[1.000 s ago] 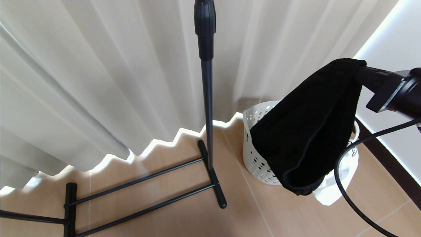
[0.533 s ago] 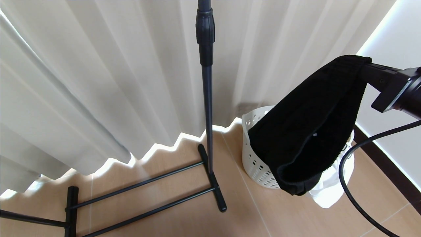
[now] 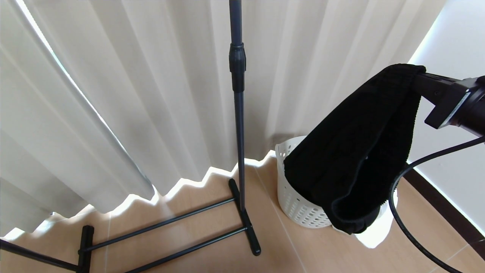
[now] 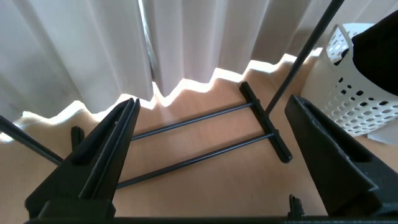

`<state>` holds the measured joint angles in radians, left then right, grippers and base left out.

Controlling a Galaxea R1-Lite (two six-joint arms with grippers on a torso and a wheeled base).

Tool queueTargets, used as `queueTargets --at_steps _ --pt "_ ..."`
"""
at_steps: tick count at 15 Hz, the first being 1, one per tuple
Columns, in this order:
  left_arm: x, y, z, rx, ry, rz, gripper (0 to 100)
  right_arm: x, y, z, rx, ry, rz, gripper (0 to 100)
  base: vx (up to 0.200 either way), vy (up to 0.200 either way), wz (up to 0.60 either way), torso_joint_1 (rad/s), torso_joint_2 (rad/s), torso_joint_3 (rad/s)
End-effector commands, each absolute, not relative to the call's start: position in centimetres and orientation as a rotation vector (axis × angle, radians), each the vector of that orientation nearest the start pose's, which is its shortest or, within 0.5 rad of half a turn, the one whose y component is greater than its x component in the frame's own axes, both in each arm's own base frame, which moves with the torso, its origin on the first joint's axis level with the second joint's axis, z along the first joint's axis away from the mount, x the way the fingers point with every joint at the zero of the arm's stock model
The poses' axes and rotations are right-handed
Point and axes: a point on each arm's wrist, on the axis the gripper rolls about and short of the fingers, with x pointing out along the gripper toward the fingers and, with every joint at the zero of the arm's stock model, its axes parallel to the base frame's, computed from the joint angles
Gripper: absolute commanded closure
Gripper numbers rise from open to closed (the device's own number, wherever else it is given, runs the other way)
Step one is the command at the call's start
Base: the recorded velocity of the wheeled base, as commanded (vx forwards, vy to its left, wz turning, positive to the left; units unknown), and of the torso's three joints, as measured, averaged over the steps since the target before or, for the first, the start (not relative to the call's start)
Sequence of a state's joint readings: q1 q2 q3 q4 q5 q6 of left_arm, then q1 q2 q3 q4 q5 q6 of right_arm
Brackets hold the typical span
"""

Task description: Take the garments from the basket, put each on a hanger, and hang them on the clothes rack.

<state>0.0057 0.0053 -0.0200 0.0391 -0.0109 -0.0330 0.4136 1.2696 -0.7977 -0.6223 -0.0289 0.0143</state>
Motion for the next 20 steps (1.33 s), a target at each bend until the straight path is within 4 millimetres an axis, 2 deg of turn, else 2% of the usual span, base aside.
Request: queueTargets --at_steps 1,6,12,15,17,20 --pt "-2.4 0.0 7.7 -0.035 0.026 0.002 0 18.9 8.2 28.6 0.038 -0.133 0.380 100 0.000 0.000 0.00 -0.007 0.00 0.207" --pt "-2.4 0.0 7.7 -0.034 0.026 -0.003 0 18.1 7.8 29.4 0.017 -0.166 0.376 100 0.000 0.000 0.00 0.002 0.00 0.206" --pt "-2.4 0.0 7.7 -0.032 0.026 -0.004 0 18.6 8.0 28.6 -0.016 -0.143 0.374 100 0.000 0.000 0.00 0.001 0.00 0.070" --pt "-2.4 0.0 7.7 -0.031 0.026 -0.004 0 18.7 8.0 28.4 -0.019 -0.135 0.372 100 0.000 0.000 0.00 0.010 -0.26 -0.193" --pt "-2.4 0.0 7.7 -0.032 0.026 -0.004 0 19.9 7.8 27.6 -0.027 -0.100 0.344 100 0.000 0.000 0.00 0.034 -0.41 -0.312" --pt "-2.4 0.0 7.7 -0.032 0.026 -0.001 0 20.0 7.8 27.5 -0.028 -0.096 0.343 100 0.000 0.000 0.00 0.069 -0.43 -0.286"
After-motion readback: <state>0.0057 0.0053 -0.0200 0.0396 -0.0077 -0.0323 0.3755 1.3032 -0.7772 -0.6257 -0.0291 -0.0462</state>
